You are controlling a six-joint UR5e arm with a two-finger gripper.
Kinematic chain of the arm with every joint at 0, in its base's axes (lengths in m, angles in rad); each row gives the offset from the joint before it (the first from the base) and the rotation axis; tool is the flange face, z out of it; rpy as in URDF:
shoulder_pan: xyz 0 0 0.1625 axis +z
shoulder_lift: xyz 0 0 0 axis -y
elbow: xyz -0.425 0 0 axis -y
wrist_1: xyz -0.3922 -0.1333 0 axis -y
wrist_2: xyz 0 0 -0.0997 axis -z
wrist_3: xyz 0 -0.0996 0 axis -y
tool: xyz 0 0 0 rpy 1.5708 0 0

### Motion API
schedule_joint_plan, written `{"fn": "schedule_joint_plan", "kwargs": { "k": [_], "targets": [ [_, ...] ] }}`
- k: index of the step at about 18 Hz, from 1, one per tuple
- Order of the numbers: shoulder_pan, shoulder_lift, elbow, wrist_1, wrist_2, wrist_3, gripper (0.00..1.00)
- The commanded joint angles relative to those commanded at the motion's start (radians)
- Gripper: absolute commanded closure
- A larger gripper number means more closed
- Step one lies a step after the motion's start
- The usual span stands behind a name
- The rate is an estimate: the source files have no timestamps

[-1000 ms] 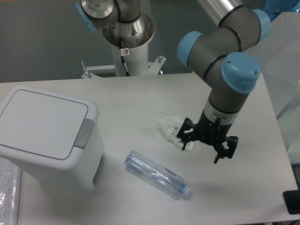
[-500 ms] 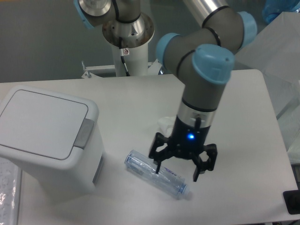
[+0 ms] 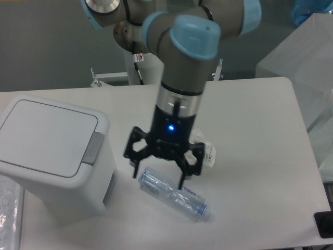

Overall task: Open the trash can
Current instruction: 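Move the open gripper over the bottle toward the trash can's grey button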

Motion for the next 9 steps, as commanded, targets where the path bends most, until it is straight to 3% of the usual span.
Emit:
{"fn": "schedule_joint_plan", "kwargs": {
  "k": [6,9],
  "targets": [
    [-0.006,0.06,-0.101,-0.002,-0.017,0.0,0.0],
    [-0.009,0.061,-0.107,0.0,-0.017,0.0,0.0]
  ]
}}
